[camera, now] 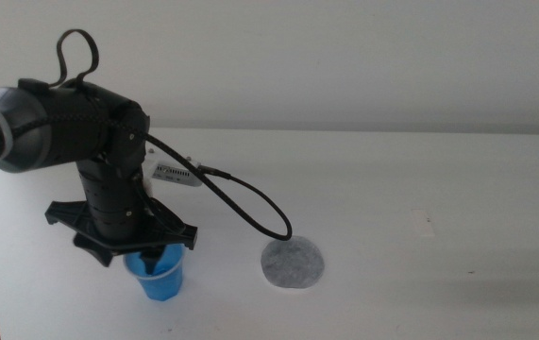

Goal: Place an empty cup on a cup mat.

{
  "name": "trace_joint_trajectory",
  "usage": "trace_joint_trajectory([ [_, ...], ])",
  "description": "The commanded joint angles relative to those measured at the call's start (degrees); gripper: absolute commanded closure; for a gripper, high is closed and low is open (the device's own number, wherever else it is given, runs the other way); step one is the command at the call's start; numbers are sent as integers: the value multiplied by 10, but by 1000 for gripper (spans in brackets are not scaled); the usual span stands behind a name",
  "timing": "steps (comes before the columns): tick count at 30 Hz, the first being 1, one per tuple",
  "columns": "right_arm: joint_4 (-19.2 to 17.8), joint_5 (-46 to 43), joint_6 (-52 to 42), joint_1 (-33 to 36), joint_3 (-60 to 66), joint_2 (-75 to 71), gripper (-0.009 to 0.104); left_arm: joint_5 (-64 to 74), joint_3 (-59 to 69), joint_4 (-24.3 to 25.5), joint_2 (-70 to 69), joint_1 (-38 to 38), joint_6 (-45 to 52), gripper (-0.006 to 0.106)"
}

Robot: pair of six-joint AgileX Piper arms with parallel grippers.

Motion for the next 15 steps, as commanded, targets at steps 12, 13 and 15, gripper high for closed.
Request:
trace_joint_trajectory([
  [12,-6,-3,-1,0,20,-21,97,64,-33,-44,-54,-17,-14,102],
  [13,-6,-3,-1,0,20,-21,97,74,-46,-47,-55,-22,-22,102],
  [15,-6,-3,-1,0,20,-21,97,101,-86,-54,-52,-38,-38,102],
])
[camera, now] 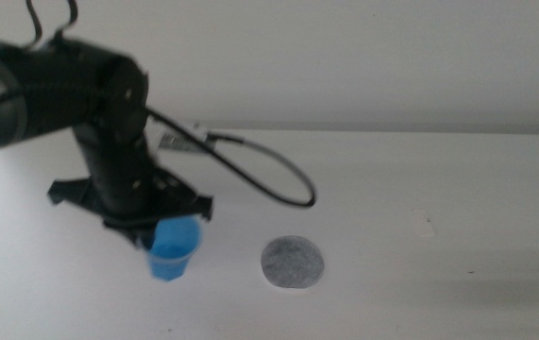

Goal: Place an empty cup on a cup mat.

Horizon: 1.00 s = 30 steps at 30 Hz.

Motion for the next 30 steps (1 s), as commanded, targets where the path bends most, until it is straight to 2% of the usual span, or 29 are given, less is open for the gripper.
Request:
trace_joint_trajectory([
  [1,-6,-3,-1,0,20,-21,97,30,-42,-14,0,-21,-24,102],
  [15,-6,-3,-1,0,20,-21,97,75,-256,-46,168,-140,-52,102],
  [30,-6,-3,-1,0,20,-21,97,56,-264,-66,208,-146,-36,102],
])
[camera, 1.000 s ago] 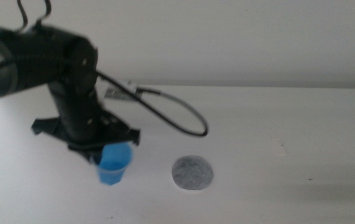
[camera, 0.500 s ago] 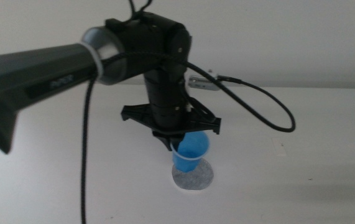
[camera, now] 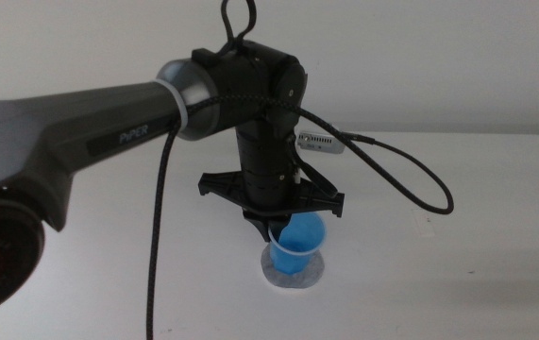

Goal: Place an empty cup on a cup mat.

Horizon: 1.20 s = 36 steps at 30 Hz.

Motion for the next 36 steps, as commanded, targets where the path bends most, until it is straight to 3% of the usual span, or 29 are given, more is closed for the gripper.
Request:
trace_joint_trajectory([
  [1,-6,-3,-1,0,20,-21,97,17,-3,-10,7,-6,2,102],
  [26,-6,-3,-1,0,20,-21,97,-33,-3,-32,43,-6,8,100],
  [31,-6,-3,-1,0,20,-21,97,-31,-3,-27,43,-6,13,85],
  [36,-6,-3,-1,0,20,-21,97,-25,-3,-14,43,-6,28,55],
])
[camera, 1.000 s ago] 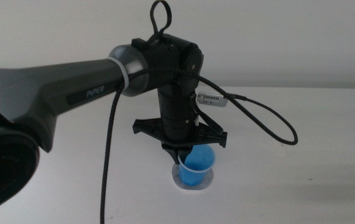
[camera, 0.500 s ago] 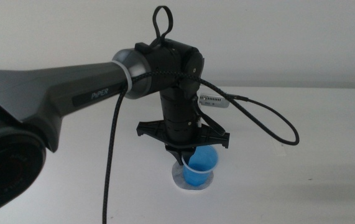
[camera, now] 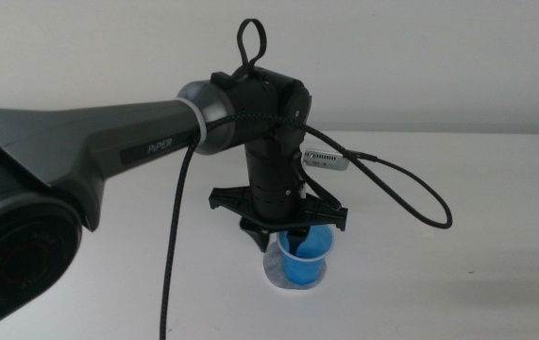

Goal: Place an empty cup on a cup mat.

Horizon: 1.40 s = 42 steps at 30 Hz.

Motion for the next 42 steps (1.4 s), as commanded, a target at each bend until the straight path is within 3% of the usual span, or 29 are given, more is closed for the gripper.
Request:
trace_joint_trajectory([
  [1,-6,-3,-1,0,20,-21,97,7,-2,14,0,-6,6,50],
  [9,-6,-3,-1,0,20,-21,97,59,-2,83,-82,-6,17,7],
  [17,-6,-3,-1,0,20,-21,97,81,-2,92,-256,-5,25,7],
  [21,-6,-3,-1,0,20,-21,97,85,0,86,-358,-5,122,7],
  [24,-6,-3,-1,0,20,-21,97,85,6,120,-430,-5,154,7],
  [29,-6,-3,-1,0,20,-21,97,82,88,169,-553,7,114,7],
  [32,-6,-3,-1,1,20,-21,97,-1,193,144,-634,68,118,7],
  [37,-6,-3,-1,1,20,-21,97,-230,413,78,-783,223,240,7],
  [42,-6,-3,-1,1,20,-21,97,-442,622,25,-912,330,244,7],
])
